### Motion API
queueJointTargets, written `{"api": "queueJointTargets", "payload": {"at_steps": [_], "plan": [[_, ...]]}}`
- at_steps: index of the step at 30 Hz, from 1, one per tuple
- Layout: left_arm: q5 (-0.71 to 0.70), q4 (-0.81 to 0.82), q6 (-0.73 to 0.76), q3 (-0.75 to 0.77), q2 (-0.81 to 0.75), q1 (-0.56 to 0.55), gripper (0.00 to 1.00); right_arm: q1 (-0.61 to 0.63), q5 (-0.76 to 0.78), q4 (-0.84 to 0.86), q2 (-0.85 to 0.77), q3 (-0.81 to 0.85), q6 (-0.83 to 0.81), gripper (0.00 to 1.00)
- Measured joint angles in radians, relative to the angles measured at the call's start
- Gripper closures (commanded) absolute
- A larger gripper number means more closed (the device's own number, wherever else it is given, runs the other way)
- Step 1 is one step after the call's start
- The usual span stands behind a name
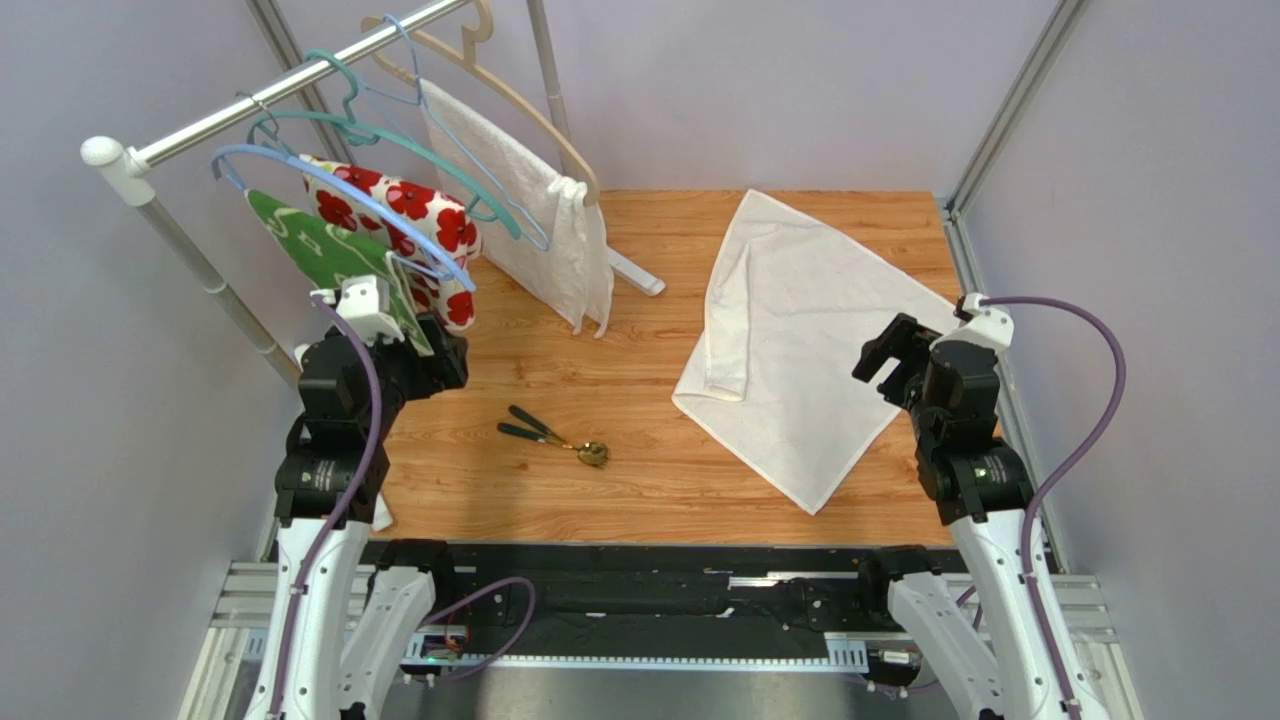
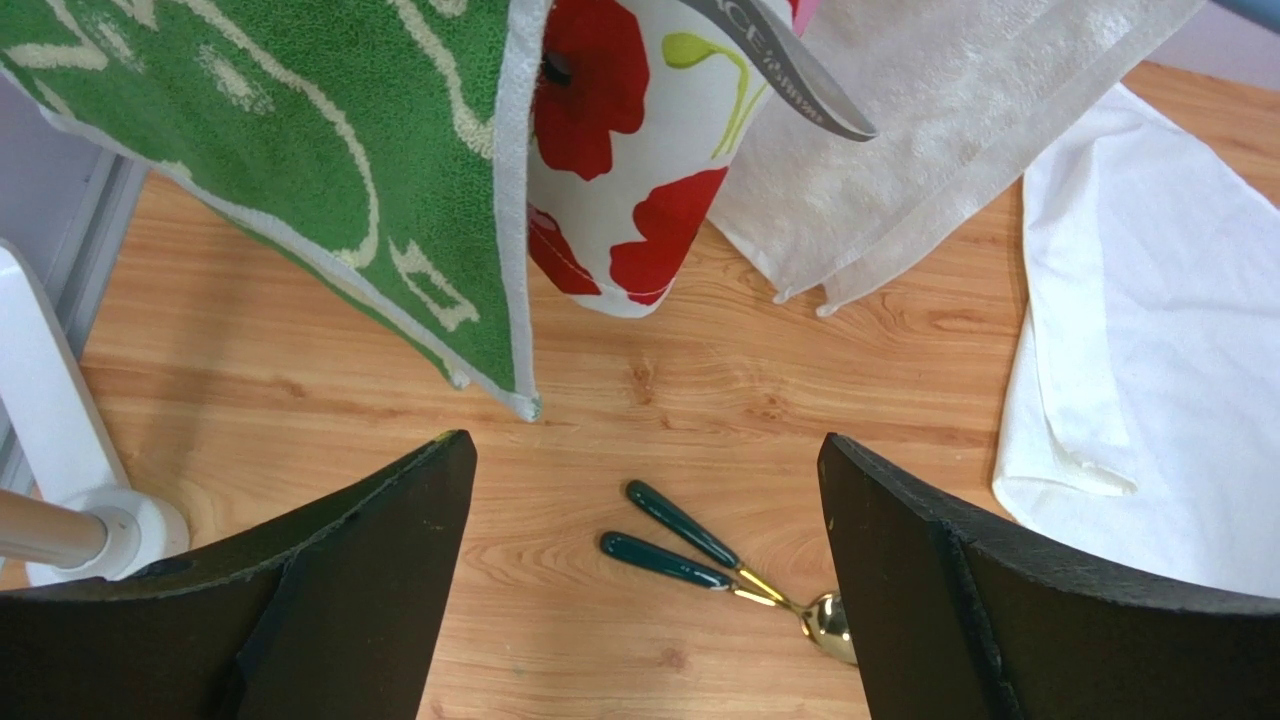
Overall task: Fold the napkin, place the utensils inside, and roll it up
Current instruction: Flatten the napkin out
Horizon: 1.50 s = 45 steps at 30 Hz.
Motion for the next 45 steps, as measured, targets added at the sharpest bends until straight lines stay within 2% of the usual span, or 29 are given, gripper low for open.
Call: {"api": "queueJointTargets", "payload": {"at_steps": [1,2,6,8,11,15,17,19,24,27,33,45], "plan": [[0.001,-0.002,-0.003,0.000,-0.004,0.000,0.21,0.000,-0.003,0.000,0.000,0.000,0.002,0.16],[0.003,-0.001,-0.007,-0.001,-0.008,0.000,0.22,0.000,-0.006,0.000,0.000,0.000,0.005,0.16],[0.022,0.020,-0.040,-0.044,-0.060,-0.020,0.24,0.000,-0.023,0.017,0.001,-0.009,0.018,0.16],[0.008,0.028,-0.072,-0.067,-0.082,-0.088,0.25,0.000,-0.034,0.033,0.007,-0.024,0.026,0.17],[-0.059,0.064,-0.117,-0.093,-0.048,-0.279,0.25,0.000,-0.052,0.040,0.037,-0.034,0.039,0.18],[-0.215,0.157,-0.183,-0.105,0.130,-0.648,0.27,0.000,-0.066,0.052,0.082,-0.039,0.047,0.18],[-0.232,0.241,-0.231,-0.095,0.294,-0.772,0.28,0.000,-0.069,0.052,0.085,-0.042,0.050,0.18],[-0.225,0.328,-0.281,-0.052,0.501,-0.833,0.29,0.000,-0.072,0.052,0.083,-0.043,0.053,0.18],[-0.154,0.459,-0.383,0.114,0.921,-0.870,0.31,0.000,-0.093,0.056,0.066,-0.046,0.063,0.18],[-0.124,0.508,-0.424,0.206,1.056,-0.870,0.32,0.000,-0.100,0.059,0.060,-0.047,0.068,0.18],[-0.091,0.545,-0.485,0.362,1.205,-0.861,0.35,0.000,-0.105,0.060,0.059,-0.048,0.068,0.18],[-0.065,0.538,-0.548,0.412,1.342,-0.828,0.36,0.000,-0.104,0.060,0.034,-0.049,0.056,0.18]]}}
